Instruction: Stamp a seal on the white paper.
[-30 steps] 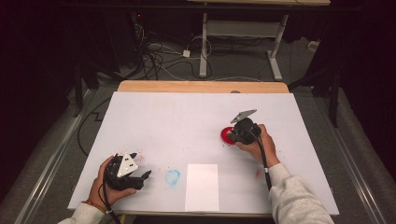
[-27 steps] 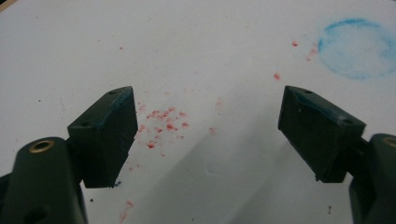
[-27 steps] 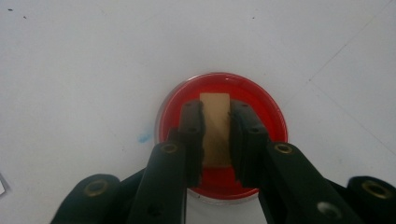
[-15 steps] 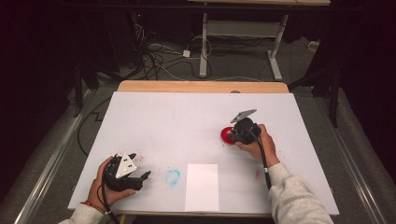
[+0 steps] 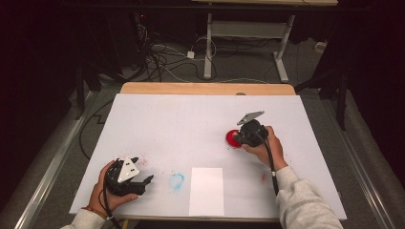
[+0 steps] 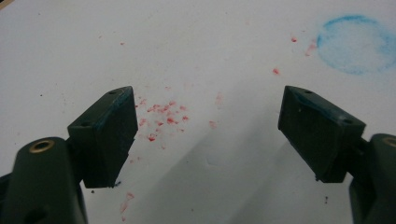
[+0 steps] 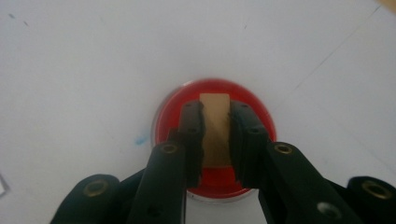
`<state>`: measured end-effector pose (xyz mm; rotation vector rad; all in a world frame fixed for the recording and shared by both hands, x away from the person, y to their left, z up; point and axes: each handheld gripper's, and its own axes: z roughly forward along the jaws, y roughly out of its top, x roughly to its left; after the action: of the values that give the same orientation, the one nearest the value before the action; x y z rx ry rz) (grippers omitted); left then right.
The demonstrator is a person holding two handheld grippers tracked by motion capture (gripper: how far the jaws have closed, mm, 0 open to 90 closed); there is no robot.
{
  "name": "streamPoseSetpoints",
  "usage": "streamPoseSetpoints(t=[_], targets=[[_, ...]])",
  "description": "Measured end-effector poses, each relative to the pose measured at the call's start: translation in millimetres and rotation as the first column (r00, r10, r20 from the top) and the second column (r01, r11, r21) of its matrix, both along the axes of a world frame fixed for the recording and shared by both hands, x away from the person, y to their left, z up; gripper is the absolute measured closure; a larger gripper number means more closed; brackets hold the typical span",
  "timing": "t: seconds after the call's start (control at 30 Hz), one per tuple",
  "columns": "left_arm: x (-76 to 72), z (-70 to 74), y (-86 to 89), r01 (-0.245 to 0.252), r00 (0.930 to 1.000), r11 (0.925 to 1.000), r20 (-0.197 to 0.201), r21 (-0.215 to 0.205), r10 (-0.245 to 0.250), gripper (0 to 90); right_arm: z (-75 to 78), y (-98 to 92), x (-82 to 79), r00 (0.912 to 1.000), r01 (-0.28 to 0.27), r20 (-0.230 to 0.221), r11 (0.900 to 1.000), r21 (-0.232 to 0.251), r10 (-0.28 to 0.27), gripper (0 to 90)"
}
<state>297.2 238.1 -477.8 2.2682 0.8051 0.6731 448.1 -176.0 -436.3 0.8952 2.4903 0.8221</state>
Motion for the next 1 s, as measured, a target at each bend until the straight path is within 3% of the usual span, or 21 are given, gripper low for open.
streamPoseSetpoints(t=[0.13, 0.17, 0.57, 1.0], targets=[[0.2, -0.6, -2.3, -0.004, 0.9999, 1.0, -0.016, -0.001, 0.004, 19.4, 18.6, -2.1, -8.1, 0.9991, -0.018, 0.04, 0.998, 0.059, 0.016, 76.4], [1.1, -0.1, -2.8, 0.004, 1.0, 1.0, -0.002, 0.007, -0.004, 19.5, 21.7, -2.0, -10.0, 0.9986, -0.027, 0.047, 0.997, 0.073, 0.023, 76.4], [-2.5, 2.1, -2.5, -0.006, 1.0, 1.0, 0.002, 0.006, 0.006, 19.5, 48.1, 1.7, -36.9, 0.9881, -0.104, 0.125, 0.989, 0.109, 0.09, 76.3], [-0.9, 0.8, -3.4, -0.006, 1.0, 0.9998, -0.003, 0.019, 0.006, 19.5, 60.9, -2.4, -58.1, 0.9772, -0.165, 0.158, 0.975, 0.145, 0.142, 76.2]])
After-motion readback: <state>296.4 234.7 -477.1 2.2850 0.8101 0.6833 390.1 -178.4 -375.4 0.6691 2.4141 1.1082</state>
